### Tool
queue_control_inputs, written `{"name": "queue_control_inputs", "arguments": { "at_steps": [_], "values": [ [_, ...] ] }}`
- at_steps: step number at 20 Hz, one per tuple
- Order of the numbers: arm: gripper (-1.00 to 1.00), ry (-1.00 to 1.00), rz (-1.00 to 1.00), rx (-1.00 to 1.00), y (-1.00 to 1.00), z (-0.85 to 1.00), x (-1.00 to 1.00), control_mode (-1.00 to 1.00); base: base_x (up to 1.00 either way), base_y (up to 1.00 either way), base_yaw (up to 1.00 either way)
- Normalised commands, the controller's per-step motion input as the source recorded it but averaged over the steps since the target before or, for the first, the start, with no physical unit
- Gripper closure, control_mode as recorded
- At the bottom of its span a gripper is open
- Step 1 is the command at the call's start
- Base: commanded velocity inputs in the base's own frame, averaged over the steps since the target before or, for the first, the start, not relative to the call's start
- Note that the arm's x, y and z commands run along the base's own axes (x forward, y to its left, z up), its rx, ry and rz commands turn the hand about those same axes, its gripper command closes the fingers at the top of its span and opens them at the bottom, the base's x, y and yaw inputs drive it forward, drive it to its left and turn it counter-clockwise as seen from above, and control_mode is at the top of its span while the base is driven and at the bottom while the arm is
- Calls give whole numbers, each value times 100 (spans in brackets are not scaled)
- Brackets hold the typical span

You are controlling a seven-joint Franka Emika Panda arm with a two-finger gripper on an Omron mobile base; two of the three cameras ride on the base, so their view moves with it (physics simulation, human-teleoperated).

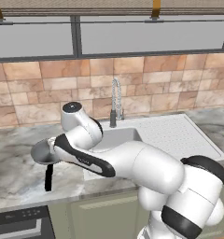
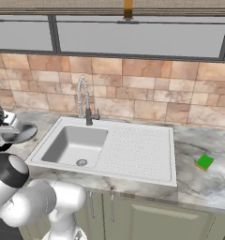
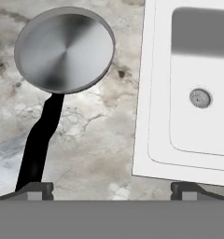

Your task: Pick the pan and sponge and place them into the sink. Then turn on the water.

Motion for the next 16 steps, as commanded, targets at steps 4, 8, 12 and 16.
{"name": "queue_control_inputs", "arguments": {
  "at_steps": [4, 8, 12, 16],
  "values": [
    [-100, 0, 0, 0, 35, -23, 0, -100, 0, 0, 0],
    [-100, 0, 0, 0, 38, -24, 0, -100, 0, 0, 0],
    [-100, 0, 0, 0, 41, -27, 0, -100, 0, 0, 0],
    [-100, 0, 0, 0, 43, -30, 0, -100, 0, 0, 0]
  ]
}}
